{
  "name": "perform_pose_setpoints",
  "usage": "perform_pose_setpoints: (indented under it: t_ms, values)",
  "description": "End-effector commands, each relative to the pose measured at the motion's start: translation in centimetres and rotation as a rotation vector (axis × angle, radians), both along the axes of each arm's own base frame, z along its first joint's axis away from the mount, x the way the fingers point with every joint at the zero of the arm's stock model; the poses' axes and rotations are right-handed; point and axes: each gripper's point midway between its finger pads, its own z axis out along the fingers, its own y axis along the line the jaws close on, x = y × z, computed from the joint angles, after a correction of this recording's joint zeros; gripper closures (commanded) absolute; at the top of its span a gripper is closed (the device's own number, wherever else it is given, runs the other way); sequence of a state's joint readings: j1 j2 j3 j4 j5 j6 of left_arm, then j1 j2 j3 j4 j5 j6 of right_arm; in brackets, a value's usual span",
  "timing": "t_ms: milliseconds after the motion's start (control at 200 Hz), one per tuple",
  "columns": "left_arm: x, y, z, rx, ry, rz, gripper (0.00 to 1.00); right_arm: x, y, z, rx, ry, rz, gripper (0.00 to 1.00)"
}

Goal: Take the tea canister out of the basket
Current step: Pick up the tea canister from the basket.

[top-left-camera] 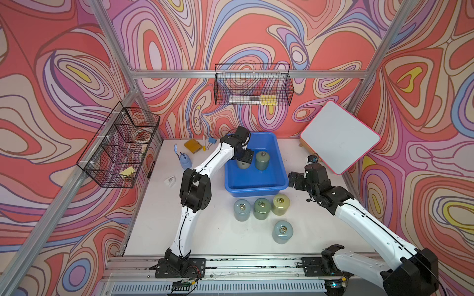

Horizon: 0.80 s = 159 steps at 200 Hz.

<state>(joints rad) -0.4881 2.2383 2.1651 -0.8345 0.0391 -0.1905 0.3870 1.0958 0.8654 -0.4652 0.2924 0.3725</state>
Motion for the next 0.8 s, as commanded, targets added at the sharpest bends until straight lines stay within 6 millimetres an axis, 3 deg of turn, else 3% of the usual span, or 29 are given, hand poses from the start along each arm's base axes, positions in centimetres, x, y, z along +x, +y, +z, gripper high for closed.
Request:
perform_pose_setpoints:
  t_ms: [0,190,416,791]
  values:
    - [-0.8,-0.3,7.5,-0.072,-0.139,-0.016,0.5,0.0,-0.5,-0.2,-0.003,-0.004,-0.022,0.02]
    - [-3.4,0.2,10.1,-0.052,-0.162,-0.022,0.5,0.0,-0.6,0.0,-0.004,-0.008,-0.025,0.02]
    - [-7.5,1.4,11.7,-0.033,-0.182,-0.021,0.5,-0.1,-0.5,-0.1,-0.001,-0.008,-0.024,0.02]
    - [-15.6,4.0,12.1,-0.02,-0.196,-0.004,0.51,0.0,-0.5,-0.3,-0.001,-0.003,-0.025,0.02]
